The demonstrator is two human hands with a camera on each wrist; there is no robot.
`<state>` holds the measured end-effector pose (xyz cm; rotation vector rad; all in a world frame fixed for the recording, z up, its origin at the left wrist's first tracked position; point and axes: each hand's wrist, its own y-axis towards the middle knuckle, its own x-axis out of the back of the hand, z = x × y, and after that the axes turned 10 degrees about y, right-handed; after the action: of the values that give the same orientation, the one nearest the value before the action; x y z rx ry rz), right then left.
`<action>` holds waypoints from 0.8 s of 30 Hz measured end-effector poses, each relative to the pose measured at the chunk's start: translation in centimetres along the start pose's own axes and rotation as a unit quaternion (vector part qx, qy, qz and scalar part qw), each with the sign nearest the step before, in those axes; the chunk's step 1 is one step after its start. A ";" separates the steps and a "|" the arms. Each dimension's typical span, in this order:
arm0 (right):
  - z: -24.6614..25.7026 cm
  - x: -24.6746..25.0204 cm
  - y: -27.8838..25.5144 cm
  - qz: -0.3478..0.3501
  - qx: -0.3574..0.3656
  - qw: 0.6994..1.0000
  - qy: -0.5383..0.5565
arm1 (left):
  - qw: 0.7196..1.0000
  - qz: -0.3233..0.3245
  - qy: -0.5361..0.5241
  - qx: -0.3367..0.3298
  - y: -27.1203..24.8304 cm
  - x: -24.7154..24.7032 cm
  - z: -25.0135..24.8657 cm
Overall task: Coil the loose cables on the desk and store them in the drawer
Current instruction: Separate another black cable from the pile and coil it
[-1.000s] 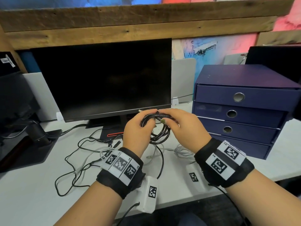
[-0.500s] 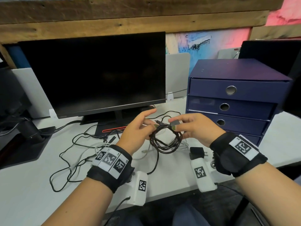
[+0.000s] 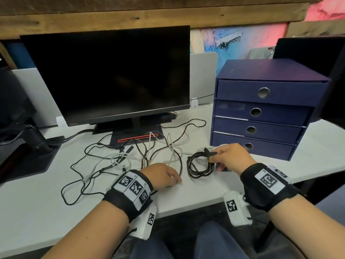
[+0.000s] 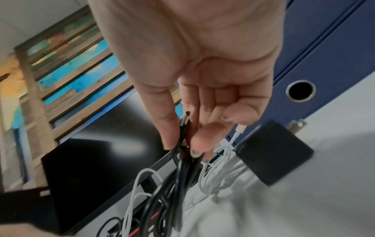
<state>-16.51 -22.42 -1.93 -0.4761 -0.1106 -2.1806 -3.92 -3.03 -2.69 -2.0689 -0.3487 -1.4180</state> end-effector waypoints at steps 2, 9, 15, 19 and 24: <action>-0.4 -0.6 -0.4 0.003 0.020 0.999 -0.026 | 1.000 0.021 0.005 -0.009 0.1 -0.6 -0.2; -1.6 -2.0 -0.6 0.028 -0.017 0.999 -0.043 | 0.999 -0.008 0.042 -0.004 0.4 -2.1 0.5; -2.5 -1.8 1.4 -0.006 -0.061 0.997 -0.047 | 0.997 -0.067 0.029 0.025 0.5 -2.8 1.3; -2.5 -1.9 2.3 -0.006 -0.070 0.994 -0.078 | 0.995 -0.089 0.034 0.027 0.4 -3.0 1.5; -1.1 -2.1 2.0 -0.064 0.016 0.976 -0.207 | 0.989 -0.145 0.006 0.025 0.3 -2.8 1.3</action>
<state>-14.09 -22.29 -3.90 -0.9229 -0.4126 -2.1692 -3.91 -2.20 -5.66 -2.0292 -0.6966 -1.5700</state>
